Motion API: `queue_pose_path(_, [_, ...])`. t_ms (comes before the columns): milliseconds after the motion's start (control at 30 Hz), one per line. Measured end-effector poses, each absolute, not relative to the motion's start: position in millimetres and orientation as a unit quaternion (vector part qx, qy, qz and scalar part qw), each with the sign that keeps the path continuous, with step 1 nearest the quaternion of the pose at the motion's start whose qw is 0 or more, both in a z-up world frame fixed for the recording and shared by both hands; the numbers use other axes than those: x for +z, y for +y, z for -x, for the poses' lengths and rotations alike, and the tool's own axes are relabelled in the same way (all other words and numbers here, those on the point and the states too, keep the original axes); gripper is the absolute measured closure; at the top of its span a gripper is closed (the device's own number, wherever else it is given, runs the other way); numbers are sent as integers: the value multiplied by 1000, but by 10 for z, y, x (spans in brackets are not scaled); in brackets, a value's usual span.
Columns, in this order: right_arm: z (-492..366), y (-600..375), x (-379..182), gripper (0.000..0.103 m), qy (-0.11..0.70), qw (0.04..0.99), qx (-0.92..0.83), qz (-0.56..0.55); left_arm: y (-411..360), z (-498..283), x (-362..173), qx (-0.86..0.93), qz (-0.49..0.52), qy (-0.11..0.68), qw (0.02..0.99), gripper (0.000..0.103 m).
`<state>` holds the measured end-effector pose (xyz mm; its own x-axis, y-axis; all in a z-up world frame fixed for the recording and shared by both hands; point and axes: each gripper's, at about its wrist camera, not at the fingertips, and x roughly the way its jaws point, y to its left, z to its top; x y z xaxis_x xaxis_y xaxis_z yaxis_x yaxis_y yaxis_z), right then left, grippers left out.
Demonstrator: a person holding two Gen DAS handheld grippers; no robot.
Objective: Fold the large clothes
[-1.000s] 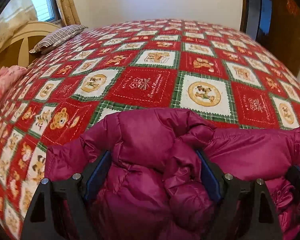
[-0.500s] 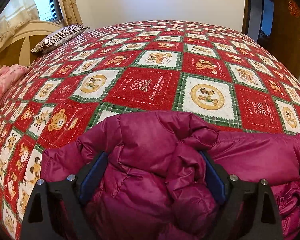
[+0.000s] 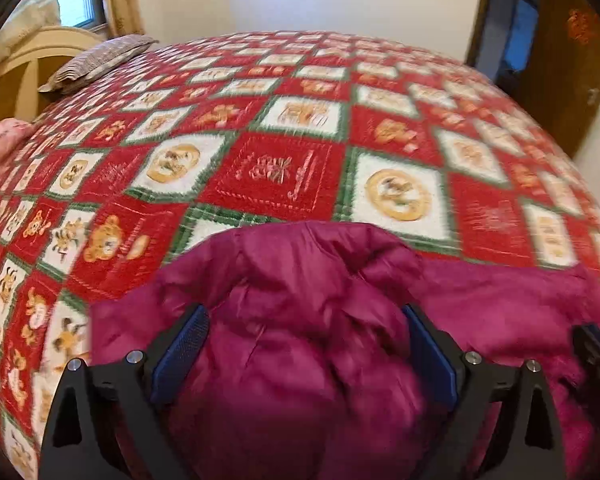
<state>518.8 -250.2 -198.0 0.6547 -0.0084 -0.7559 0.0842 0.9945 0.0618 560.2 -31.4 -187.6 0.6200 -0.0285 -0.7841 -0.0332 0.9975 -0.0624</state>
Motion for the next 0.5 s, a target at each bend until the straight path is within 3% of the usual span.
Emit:
queue_pose_path(67, [-4908,-2573,-1765,63,380,922,-13,-79,-190,-5312,-1603,-26,61,396,916,7])
queue_pose_path(167, [-4415,-2661,-1486,51,344,933,-6,-108,16,-4828,-1241,-81,77,357,927,7])
queue_pose_path(333, [-3344,-2744,-1150,46,318,942,2,-104,398,-3850,-886,-166,60,306,935,7])
queue_pose_path(500, [-2223,-2969,-1051,45,320,941,-16,-107,892,-3089,-901,-206,84,307,925,7])
